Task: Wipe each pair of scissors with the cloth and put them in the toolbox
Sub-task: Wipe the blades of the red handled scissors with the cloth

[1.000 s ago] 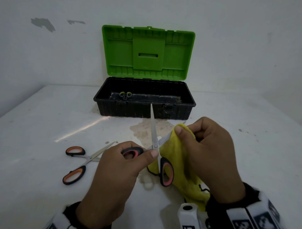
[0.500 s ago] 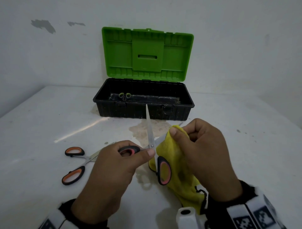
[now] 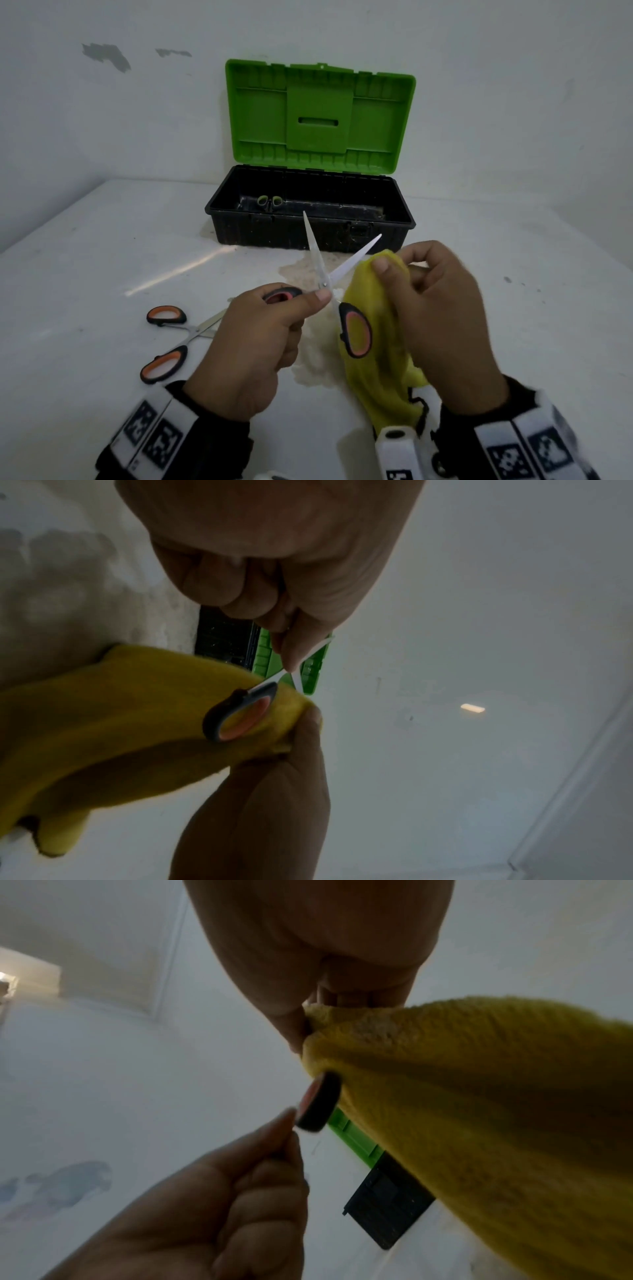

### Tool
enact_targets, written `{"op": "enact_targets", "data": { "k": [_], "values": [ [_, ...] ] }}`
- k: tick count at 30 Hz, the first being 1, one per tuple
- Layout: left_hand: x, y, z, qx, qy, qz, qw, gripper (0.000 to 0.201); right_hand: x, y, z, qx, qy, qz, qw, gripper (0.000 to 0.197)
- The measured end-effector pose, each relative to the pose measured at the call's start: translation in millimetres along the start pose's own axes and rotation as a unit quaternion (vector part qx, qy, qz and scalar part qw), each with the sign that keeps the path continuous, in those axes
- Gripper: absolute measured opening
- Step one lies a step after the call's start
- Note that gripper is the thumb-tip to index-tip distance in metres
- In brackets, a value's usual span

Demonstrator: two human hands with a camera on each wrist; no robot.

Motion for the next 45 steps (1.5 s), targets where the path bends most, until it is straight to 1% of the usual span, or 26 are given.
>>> {"op": "enact_targets", "data": {
  "k": [3, 5, 7, 9, 12, 14, 16, 19, 22, 25, 26, 28, 31, 34, 37, 39, 42, 45],
  "values": [
    [0, -4, 1, -0.001, 0.001, 0.006, 1.000, 0.040, 14, -15, 10, 0.013, 0.064, 0.079, 0.995, 0.008],
    [1, -4, 0, -0.006, -0.007, 0.006, 1.000, 0.035, 20, -17, 16, 0.016, 0.100, 0.097, 0.990, 0.009],
    [2, -3, -1, -0.013, -0.018, -0.001, 1.000, 0.034, 22, -16, 19, -0.017, 0.097, 0.111, 0.989, 0.014],
    [4, -3, -2, -0.020, -0.030, -0.001, 0.999, 0.032, 22, -17, 17, -0.022, 0.089, 0.115, 0.989, 0.011],
    [8, -6, -2, -0.053, -0.059, 0.003, 0.997, 0.028, 21, -19, 14, -0.022, 0.072, 0.100, 0.992, 0.001],
    [11, -8, -2, -0.084, -0.091, 0.009, 0.992, 0.031, 19, -19, 12, -0.035, 0.053, 0.086, 0.994, 0.002],
    [12, -10, -2, -0.105, -0.119, 0.013, 0.987, 0.034, 17, -20, 12, -0.074, 0.027, 0.083, 0.993, 0.003],
    [12, -11, -4, -0.112, -0.130, 0.026, 0.985, 0.029, 16, -20, 14, -0.108, 0.009, 0.068, 0.992, 0.004],
    [12, -11, -4, -0.066, -0.113, 0.060, 0.990, 0.019, 14, -20, 15, -0.151, -0.009, 0.041, 0.988, 0.006],
    [13, -10, -2, 0.037, -0.086, 0.077, 0.993, 0.005, 10, -18, 12, -0.162, -0.032, 0.009, 0.986, 0.009],
    [13, -10, -1, 0.071, -0.084, 0.078, 0.991, 0.009, 9, -18, 12, -0.168, -0.039, 0.003, 0.985, 0.010],
    [11, -11, 2, 0.095, -0.095, 0.071, 0.988, 0.016, 9, -19, 13, -0.178, -0.043, -0.005, 0.983, 0.011],
    [11, -17, 5, 0.104, -0.133, 0.025, 0.985, 0.022, 13, -24, 20, -0.196, -0.042, 0.000, 0.980, 0.010],
    [10, -22, 7, 0.133, -0.137, -0.026, 0.981, 0.024, 16, -30, 27, -0.187, -0.031, 0.011, 0.982, 0.007],
    [8, -23, 6, 0.136, -0.148, -0.074, 0.977, 0.027, 17, -35, 31, -0.134, 0.000, 0.017, 0.991, 0.006],
    [8, -23, 5, 0.118, -0.155, -0.093, 0.976, 0.028, 16, -37, 32, -0.068, 0.034, 0.014, 0.997, 0.003],
    [8, -22, 5, 0.124, -0.145, -0.107, 0.976, 0.028, 16, -37, 32, 0.020, 0.084, -0.007, 0.996, 0.010],
    [5, -17, 2, 0.136, -0.147, -0.118, 0.973, 0.022, 13, -30, 24, 0.045, 0.110, -0.043, 0.992, 0.013]
  ]
}}
Point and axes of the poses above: each hand's wrist, its own x-axis away from the middle knuckle, its own y-axis out of the back of the hand, z = x × y, the point moved 3 cm from there along -x, towards the middle knuckle, and after that the axes turned 11 degrees about x, right-handed, at the moved point
